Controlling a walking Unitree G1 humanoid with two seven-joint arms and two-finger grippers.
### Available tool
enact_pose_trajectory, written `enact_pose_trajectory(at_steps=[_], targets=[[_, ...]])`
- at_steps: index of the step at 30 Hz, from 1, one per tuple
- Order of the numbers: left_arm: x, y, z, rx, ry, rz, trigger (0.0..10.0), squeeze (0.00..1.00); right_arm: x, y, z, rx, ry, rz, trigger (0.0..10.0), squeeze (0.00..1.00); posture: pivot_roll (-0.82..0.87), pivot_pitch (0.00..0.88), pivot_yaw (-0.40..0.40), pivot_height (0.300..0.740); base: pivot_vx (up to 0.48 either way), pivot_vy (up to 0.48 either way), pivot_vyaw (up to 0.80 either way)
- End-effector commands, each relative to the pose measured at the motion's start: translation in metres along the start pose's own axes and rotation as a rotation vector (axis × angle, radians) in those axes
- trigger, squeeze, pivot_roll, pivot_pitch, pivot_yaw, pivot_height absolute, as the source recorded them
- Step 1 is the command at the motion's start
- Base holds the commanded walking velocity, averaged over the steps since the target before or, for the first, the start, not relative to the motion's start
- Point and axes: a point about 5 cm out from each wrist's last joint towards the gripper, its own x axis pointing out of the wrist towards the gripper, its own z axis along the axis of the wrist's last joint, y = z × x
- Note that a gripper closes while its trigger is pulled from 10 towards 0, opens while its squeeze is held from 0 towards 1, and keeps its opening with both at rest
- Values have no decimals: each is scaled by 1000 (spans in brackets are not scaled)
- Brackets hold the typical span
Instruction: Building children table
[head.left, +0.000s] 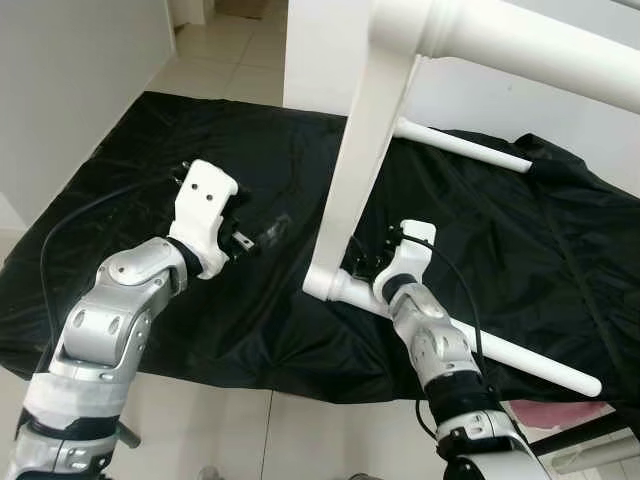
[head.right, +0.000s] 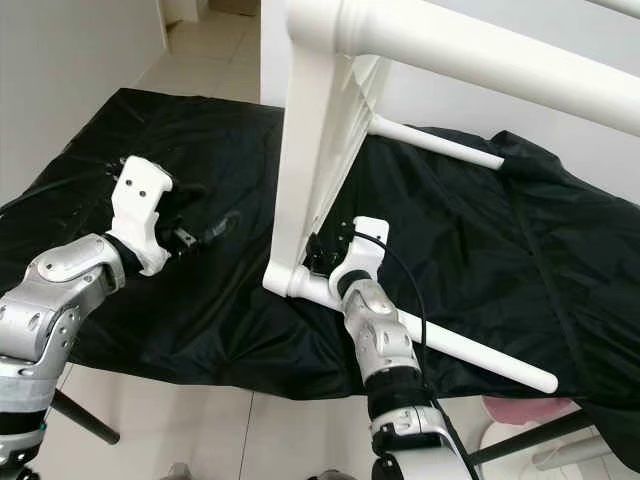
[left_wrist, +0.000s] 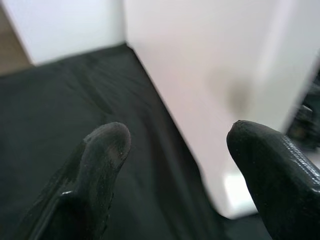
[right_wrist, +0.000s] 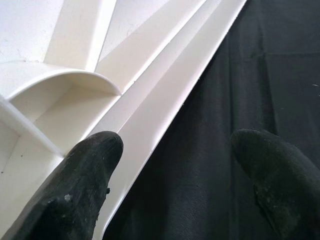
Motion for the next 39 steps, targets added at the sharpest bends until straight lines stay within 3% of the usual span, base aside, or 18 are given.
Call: enact_pose_trajectory(at_steps=[1, 6, 10, 20, 21, 22, 23, 24, 30, 32, 39], targets=[[2, -9, -1, -8, 11, -57, 10000, 0, 2, 6, -3, -13, 15, 30, 10000, 0, 86, 8, -104, 740, 0, 0, 0], [7, -26, -6, -50, 19, -96, 10000, 0, 4, 8, -3, -23, 9, 44, 10000, 0, 81, 7, -105, 740, 0, 0, 0], [7, -29, -7, -58, 22, -95, 10000, 0, 1, 7, -4, -33, 7, 42, 10000, 0, 79, 8, -110, 740, 0, 0, 0], [6, -31, -11, -88, 41, -55, 10000, 0, -31, -6, -2, -123, -105, 67, 10000, 0, 73, 8, -121, 740, 0, 0, 0], [7, -32, -11, -105, 38, -46, 10000, 122, -37, -9, 0, -119, -131, 67, 10000, 0, 73, 8, -121, 740, 0, 0, 0], [7, -32, -11, -105, 38, -46, 10000, 122, -37, -9, 0, -119, -131, 67, 10000, 0, 73, 8, -121, 740, 0, 0, 0], [7, -32, -11, -122, 34, -38, 10000, 490, -42, -11, 3, -110, -159, 71, 10000, 0, 68, 9, -118, 740, 0, 0, 0], [8, -32, -11, -135, 27, -41, 10000, 1000, -49, -14, 8, -92, -204, 67, 10000, 0, 65, 8, -118, 740, 0, 0, 0], [11, -35, -4, -194, -26, -55, 10000, 1000, -69, -33, 17, -76, -309, -17, 10000, 0, 57, 7, -114, 740, 0, 0, 0], [11, -35, -4, -194, -26, -55, 10000, 1000, -69, -33, 17, -76, -309, -17, 10000, 0, 57, 7, -114, 740, 0, 0, 0], [18, -37, 5, -222, -70, -45, 10000, 1000, -79, -55, 18, -100, -321, -146, 10000, 0, 38, 1, -95, 740, 0, 0, 0]])
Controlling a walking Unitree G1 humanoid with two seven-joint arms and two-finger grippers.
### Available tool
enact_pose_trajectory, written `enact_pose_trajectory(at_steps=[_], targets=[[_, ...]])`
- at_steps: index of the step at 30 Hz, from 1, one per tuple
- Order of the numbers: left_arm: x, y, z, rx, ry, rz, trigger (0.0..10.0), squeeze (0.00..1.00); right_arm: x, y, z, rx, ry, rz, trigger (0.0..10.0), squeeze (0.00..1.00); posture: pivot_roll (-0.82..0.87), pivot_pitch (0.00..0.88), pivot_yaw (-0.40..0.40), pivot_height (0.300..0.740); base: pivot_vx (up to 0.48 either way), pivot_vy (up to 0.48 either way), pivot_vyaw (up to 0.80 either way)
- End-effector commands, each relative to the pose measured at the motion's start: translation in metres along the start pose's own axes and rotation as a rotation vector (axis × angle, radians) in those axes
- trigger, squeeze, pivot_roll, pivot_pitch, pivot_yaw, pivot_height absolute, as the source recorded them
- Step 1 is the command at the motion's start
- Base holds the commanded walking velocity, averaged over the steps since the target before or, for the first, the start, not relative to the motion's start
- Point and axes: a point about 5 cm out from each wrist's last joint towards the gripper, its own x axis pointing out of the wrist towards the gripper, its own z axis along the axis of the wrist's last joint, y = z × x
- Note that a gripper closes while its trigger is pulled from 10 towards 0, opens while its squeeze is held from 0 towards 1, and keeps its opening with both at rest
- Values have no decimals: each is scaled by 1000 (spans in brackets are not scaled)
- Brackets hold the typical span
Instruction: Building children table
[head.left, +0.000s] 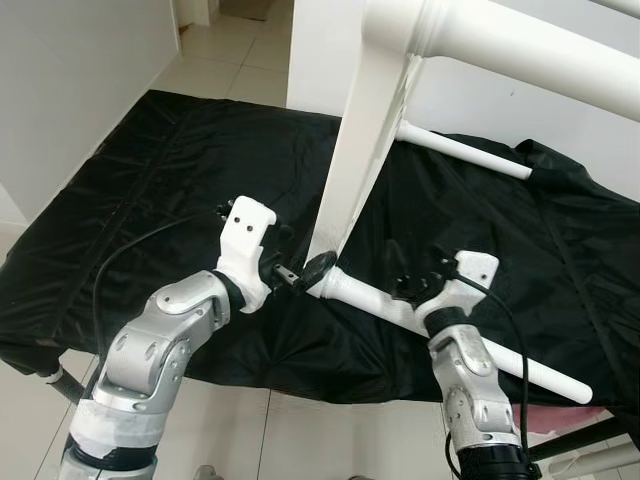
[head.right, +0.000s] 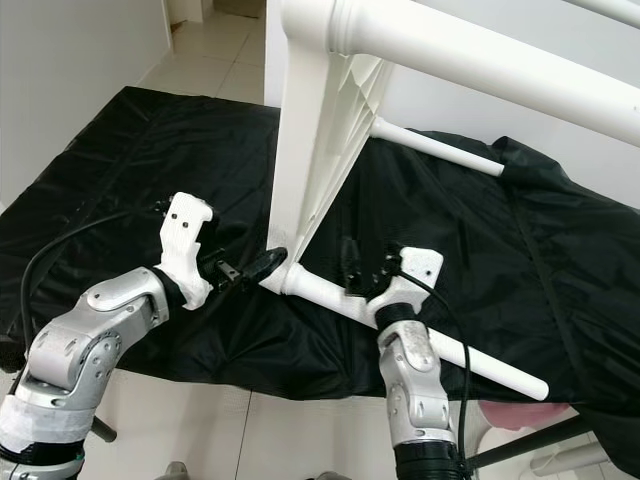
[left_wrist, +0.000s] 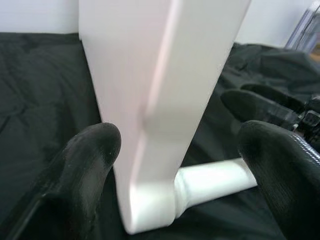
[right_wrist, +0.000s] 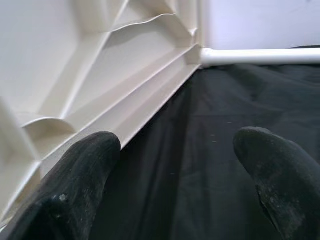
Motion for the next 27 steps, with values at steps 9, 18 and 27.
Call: enact_pose_trajectory(at_steps=[9, 18, 27], targets=[[18, 5, 21, 47, -57, 134, 10000, 239, 1, -24, 10, -46, -34, -97, 10000, 0, 30, 1, -82, 740, 0, 0, 0], [35, -3, 43, 27, -153, 146, 10000, 0, 2, -25, 9, -55, -32, -118, 10000, 0, 31, 2, -73, 740, 0, 0, 0], [51, -32, 54, 23, -194, -23, 10000, 0, 3, -22, 7, -57, -29, -121, 10000, 0, 23, 7, -59, 740, 0, 0, 0]])
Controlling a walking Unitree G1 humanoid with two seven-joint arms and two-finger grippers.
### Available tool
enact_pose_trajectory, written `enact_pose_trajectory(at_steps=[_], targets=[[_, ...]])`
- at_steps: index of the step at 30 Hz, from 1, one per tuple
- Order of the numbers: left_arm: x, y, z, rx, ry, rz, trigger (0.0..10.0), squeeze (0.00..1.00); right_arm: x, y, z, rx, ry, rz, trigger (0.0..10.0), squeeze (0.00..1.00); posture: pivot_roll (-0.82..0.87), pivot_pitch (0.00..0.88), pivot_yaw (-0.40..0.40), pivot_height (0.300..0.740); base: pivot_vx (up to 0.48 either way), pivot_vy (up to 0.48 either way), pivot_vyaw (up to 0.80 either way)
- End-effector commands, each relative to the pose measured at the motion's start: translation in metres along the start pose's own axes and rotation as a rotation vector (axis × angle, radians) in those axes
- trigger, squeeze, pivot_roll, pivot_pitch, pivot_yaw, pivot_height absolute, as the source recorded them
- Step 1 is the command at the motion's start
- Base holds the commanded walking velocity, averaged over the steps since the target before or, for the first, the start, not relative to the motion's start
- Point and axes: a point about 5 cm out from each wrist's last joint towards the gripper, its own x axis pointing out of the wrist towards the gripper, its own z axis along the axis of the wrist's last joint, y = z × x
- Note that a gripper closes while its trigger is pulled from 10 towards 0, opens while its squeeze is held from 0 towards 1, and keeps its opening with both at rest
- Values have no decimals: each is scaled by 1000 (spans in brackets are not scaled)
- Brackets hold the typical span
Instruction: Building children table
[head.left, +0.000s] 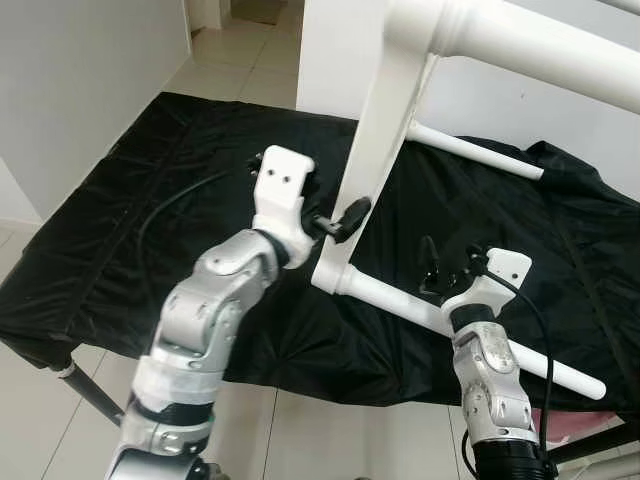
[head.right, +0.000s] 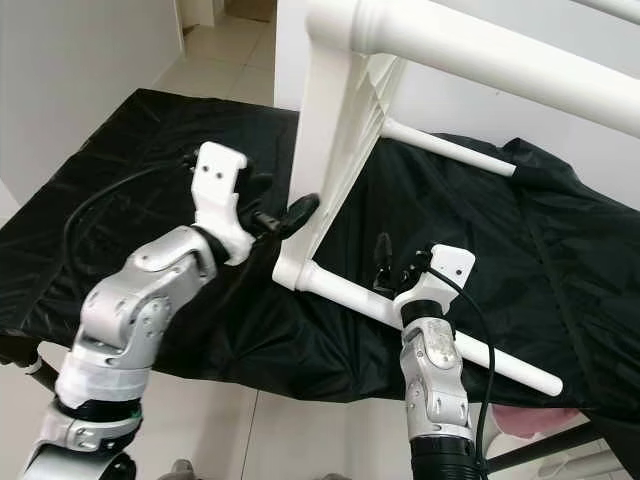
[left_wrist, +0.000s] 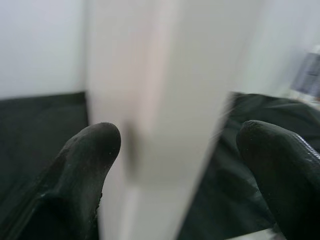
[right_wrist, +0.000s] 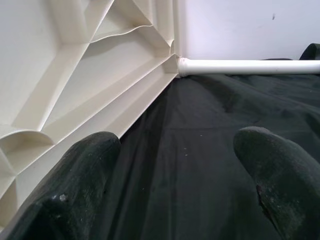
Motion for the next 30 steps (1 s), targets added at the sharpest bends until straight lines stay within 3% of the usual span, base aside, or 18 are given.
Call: enact_pose_trajectory(at_steps=[1, 3, 6, 15, 22, 30], targets=[[1, -8, 3, 16, -22, -67, 10000, 0, 0, -3, -2, -4, 3, -16, 10000, 0, 20, 7, -54, 740, 0, 0, 0], [1, -8, 3, 16, -22, -67, 10000, 0, 0, -3, -2, -4, 3, -16, 10000, 0, 20, 7, -54, 740, 0, 0, 0], [0, -18, 3, 31, -26, -160, 10000, 0, -1, -5, -4, -9, 6, -20, 10000, 0, 19, 7, -52, 740, 0, 0, 0], [4, -19, 3, 53, -18, -156, 10000, 0, -1, -3, -5, -10, 9, -23, 10000, 0, 20, 9, -42, 740, 0, 0, 0], [26, -9, 11, 44, -17, 3, 10000, 0, 1, -2, -6, -8, 11, -32, 10000, 0, 17, 10, -38, 740, 0, 0, 0], [39, -6, 18, 69, -28, 97, 10000, 0, 2, -2, -7, -12, 11, -38, 10000, 0, 7, 17, -33, 740, 0, 0, 0]])
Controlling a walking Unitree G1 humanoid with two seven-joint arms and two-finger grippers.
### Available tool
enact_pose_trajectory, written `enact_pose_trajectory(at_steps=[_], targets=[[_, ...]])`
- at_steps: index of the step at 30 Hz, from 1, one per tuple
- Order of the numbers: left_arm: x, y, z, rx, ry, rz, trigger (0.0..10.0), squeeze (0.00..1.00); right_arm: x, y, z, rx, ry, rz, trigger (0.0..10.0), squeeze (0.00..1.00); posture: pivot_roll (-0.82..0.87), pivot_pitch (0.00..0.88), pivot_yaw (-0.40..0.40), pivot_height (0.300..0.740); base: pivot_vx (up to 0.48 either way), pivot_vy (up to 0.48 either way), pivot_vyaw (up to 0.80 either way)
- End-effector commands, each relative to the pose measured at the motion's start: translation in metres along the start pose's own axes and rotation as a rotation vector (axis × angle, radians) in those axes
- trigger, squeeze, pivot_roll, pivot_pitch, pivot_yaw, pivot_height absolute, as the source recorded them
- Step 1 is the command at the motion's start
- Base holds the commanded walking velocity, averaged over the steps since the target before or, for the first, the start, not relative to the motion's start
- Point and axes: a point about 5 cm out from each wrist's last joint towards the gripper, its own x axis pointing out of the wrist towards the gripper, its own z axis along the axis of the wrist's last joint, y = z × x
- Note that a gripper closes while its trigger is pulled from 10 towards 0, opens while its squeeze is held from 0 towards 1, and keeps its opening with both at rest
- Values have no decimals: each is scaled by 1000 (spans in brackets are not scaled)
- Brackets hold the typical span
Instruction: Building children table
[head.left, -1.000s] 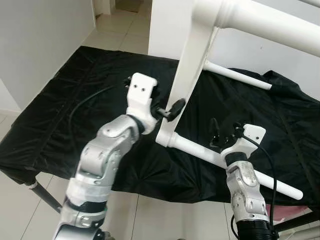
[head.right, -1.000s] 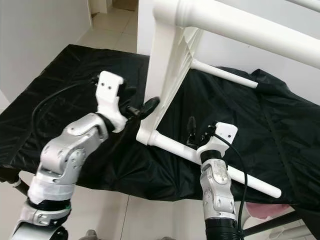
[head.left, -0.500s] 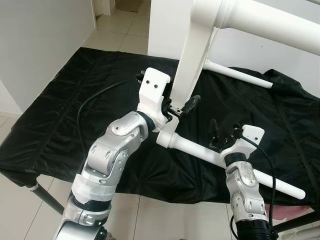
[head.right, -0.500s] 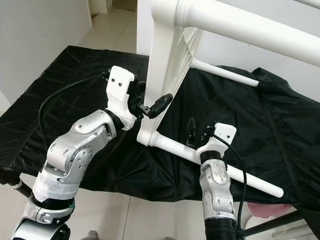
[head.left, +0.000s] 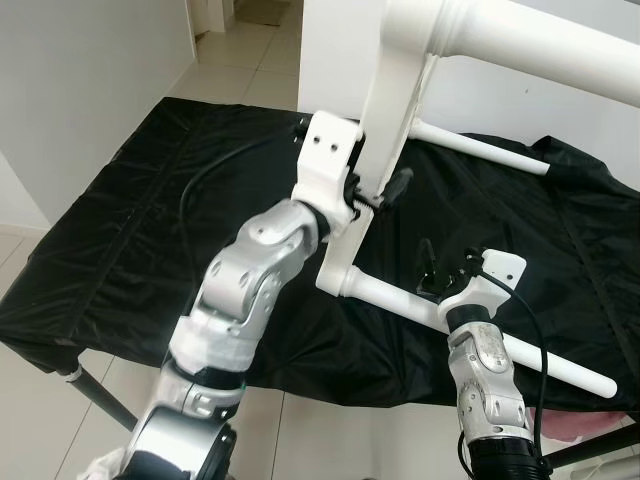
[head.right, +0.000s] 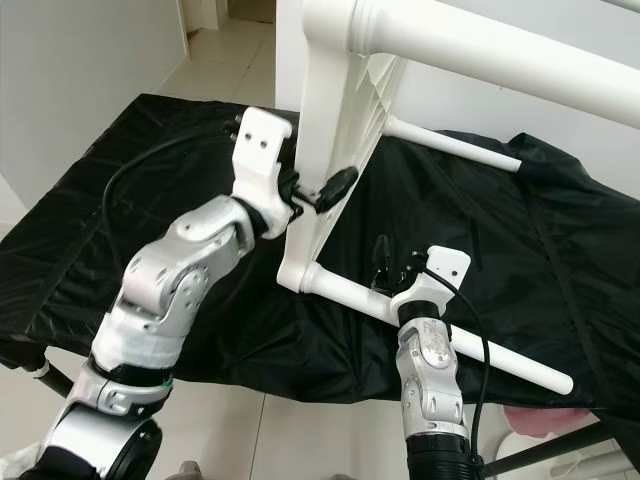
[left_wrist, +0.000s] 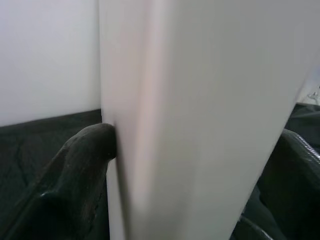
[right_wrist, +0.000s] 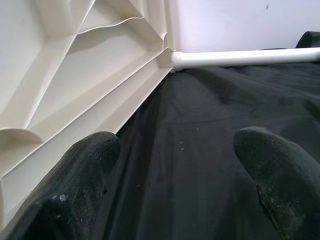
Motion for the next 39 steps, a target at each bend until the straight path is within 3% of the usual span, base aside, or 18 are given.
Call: enact_pose_trajectory(at_steps=[1, 19, 23, 24, 26, 38, 39], targets=[[6, -2, 2, 28, 2, 42, 10000, 0, 1, -2, -2, -9, 6, -15, 10000, 0, 7, 19, -33, 740, 0, 0, 0], [16, -8, 5, 148, 53, 247, 10000, 0, 0, -3, -5, -18, 17, -22, 10000, 0, 3, 20, -30, 740, 0, 0, 0], [17, -3, 3, 197, 77, 330, 10000, 0, 0, -2, -6, -19, 18, -21, 10000, 0, 4, 17, -28, 740, 0, 0, 0], [17, 1, 2, 220, 95, 393, 10000, 0, 0, -2, -7, -20, 19, -21, 10000, 0, 4, 17, -28, 740, 0, 0, 0], [17, 8, -1, 226, 139, 474, 10000, 0, -1, -2, -7, -21, 21, -23, 10000, 0, 3, 18, -27, 740, 0, 0, 0], [19, 13, -4, 163, 209, 572, 10000, 0, -1, -2, -8, -25, 22, -29, 10000, 0, 0, 10, -25, 740, 0, 0, 0], [19, 14, -4, 151, 215, 585, 3843, 0, -1, -2, -9, -26, 21, -30, 10000, 0, 0, 10, -25, 740, 0, 0, 0]])
